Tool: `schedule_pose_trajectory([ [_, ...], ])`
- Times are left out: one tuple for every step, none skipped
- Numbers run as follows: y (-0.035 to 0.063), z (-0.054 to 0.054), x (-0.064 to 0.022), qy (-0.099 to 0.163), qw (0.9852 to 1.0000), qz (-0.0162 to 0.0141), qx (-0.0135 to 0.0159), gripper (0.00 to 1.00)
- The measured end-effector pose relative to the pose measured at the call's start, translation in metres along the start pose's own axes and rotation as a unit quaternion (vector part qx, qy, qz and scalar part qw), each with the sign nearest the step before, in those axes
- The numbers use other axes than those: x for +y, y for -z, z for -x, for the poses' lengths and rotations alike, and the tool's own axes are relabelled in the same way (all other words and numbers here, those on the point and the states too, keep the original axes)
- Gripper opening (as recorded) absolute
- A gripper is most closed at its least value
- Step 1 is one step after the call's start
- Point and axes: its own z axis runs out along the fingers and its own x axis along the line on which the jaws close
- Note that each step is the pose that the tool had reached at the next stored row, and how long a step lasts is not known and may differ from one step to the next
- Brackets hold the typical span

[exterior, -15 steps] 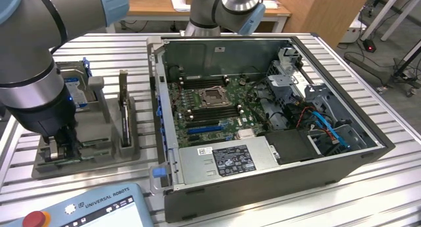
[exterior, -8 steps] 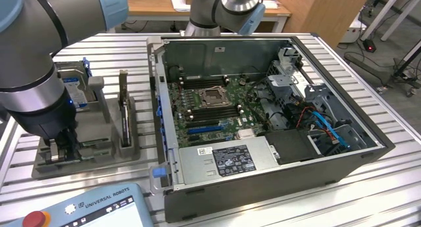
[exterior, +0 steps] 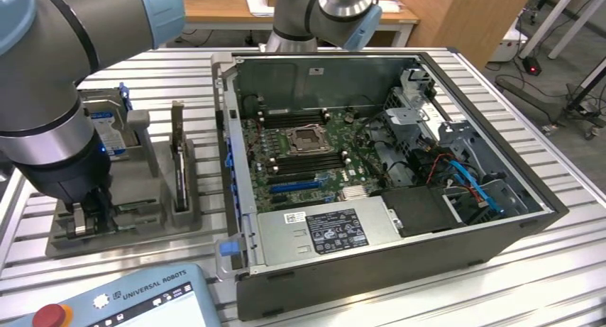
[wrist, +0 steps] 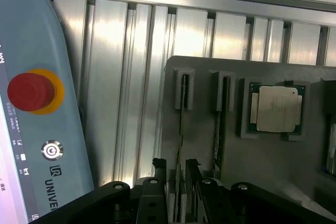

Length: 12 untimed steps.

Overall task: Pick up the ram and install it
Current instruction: 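Pick up the ram and move it above insertion slot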

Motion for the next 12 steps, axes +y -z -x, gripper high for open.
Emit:
schedule_pose_trajectory([
  [-0.0005, 0.0000, 0.0002, 0.000, 1.0000, -0.0001, 0.0000, 0.29],
  [-0.0011, 0.0000, 0.0005, 0.000, 1.0000, -0.0003, 0.0000, 0.29],
  [-0.0018, 0.0001, 0.0010, 0.000, 1.0000, -0.0005, 0.0000, 0.29],
  [-0.0023, 0.0001, 0.0014, 0.000, 1.0000, -0.0006, -0.0001, 0.29],
  [-0.0026, 0.0001, 0.0019, 0.000, 1.0000, -0.0006, 0.0000, 0.29],
  [-0.0032, 0.0002, 0.0031, 0.000, 1.0000, -0.0007, 0.0000, 0.29],
  [-0.0037, 0.0003, 0.0045, 0.000, 1.0000, -0.0008, 0.0000, 0.29],
  [-0.0044, 0.0003, 0.0055, 0.000, 1.0000, -0.0009, 0.0000, 0.29],
  [-0.0053, 0.0003, 0.0068, 0.000, 1.0000, -0.0010, 0.0001, 0.29],
  [-0.0062, 0.0004, 0.0081, 0.000, 1.0000, -0.0012, 0.0001, 0.29],
  [-0.0070, 0.0004, 0.0081, 0.000, 1.0000, -0.0014, 0.0000, 0.29],
  [-0.0076, 0.0004, 0.0083, 0.000, 1.0000, -0.0013, 0.0001, 0.29],
])
